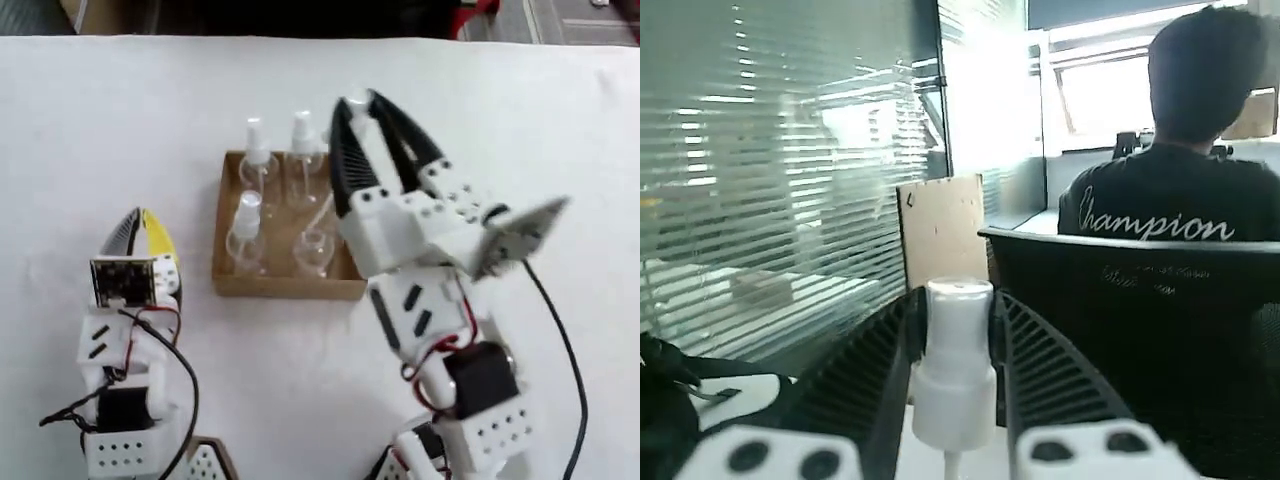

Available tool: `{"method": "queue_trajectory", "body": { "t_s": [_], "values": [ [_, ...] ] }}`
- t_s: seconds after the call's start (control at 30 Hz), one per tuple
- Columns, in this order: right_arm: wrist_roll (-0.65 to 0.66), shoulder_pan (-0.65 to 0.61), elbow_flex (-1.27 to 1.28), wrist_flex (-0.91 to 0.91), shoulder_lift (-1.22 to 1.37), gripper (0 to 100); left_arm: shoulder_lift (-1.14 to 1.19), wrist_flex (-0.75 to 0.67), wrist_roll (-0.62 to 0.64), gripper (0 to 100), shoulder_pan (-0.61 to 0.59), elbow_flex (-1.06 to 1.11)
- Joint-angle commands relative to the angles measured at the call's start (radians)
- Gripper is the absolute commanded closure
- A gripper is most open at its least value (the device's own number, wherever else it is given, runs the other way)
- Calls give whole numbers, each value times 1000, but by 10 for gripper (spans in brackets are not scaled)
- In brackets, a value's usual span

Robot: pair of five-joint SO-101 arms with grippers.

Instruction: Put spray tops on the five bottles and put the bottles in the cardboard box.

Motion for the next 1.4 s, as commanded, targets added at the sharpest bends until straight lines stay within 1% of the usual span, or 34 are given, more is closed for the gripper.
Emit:
{"method": "queue_trajectory", "body": {
  "t_s": [0.0,0.1,0.17,0.33,0.6,0.73,0.87,1.37],
  "values": [
    [227,-35,48,-151,42,982,-10,-26,-8,976,-12,-3],
    [410,-88,133,-194,45,982,-10,-28,-8,976,-12,-3],
    [448,-136,187,-202,18,982,-10,-28,-8,976,-10,-5],
    [448,-193,230,-203,-58,982,-10,-28,-8,976,-8,-5],
    [446,-196,245,-205,-42,982,-10,-28,-8,976,-8,-5],
    [446,-229,293,-269,-21,982,-10,-28,-8,976,-8,-5],
    [446,-228,330,-354,-12,982,-10,-28,-8,976,-8,-5],
    [446,-223,459,-364,-7,982,-10,-28,-8,976,-8,-5]
  ]
}}
